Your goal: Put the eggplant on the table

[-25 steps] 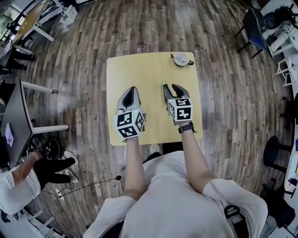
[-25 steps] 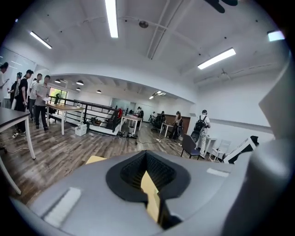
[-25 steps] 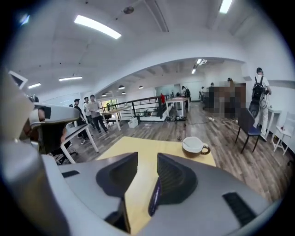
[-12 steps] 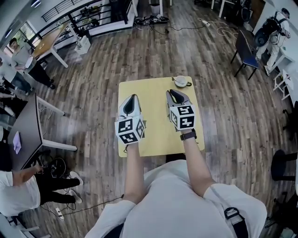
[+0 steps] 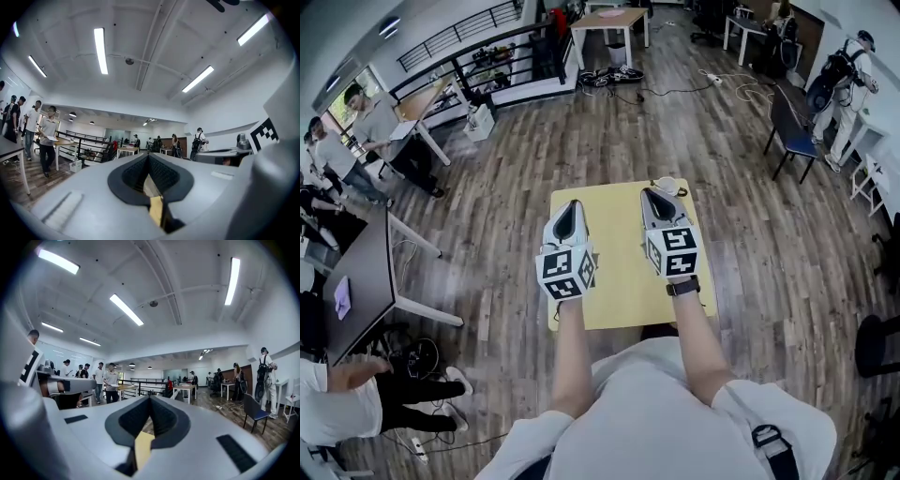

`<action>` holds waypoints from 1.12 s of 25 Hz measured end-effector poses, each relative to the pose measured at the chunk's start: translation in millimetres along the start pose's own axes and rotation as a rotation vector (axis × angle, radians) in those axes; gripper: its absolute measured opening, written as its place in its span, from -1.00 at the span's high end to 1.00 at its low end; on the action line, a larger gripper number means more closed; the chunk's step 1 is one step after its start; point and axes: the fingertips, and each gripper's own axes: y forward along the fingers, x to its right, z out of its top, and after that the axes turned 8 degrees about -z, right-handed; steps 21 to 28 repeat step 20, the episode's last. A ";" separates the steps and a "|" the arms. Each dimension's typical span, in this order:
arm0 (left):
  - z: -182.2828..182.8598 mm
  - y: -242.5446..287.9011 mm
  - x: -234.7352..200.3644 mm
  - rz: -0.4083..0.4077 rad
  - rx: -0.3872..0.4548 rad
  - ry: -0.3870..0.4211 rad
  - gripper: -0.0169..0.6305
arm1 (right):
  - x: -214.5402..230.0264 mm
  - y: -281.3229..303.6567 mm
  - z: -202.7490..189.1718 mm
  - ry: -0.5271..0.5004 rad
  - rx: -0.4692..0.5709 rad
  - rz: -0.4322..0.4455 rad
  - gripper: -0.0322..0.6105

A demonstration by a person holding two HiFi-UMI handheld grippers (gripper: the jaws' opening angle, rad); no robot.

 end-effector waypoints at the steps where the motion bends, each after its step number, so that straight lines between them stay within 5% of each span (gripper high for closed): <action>1: 3.4 -2.1 0.8 0.000 0.008 0.002 0.92 | -0.5 -3.1 4.1 -0.004 0.009 -0.002 0.87; 9: 18.6 -5.3 -6.6 -0.008 0.049 0.010 0.92 | -7.7 -4.6 25.2 -0.030 0.052 -0.015 0.87; 28: 3.6 -22.3 12.2 0.003 0.099 0.036 0.92 | 0.3 -23.2 2.0 -0.035 0.012 -0.012 0.87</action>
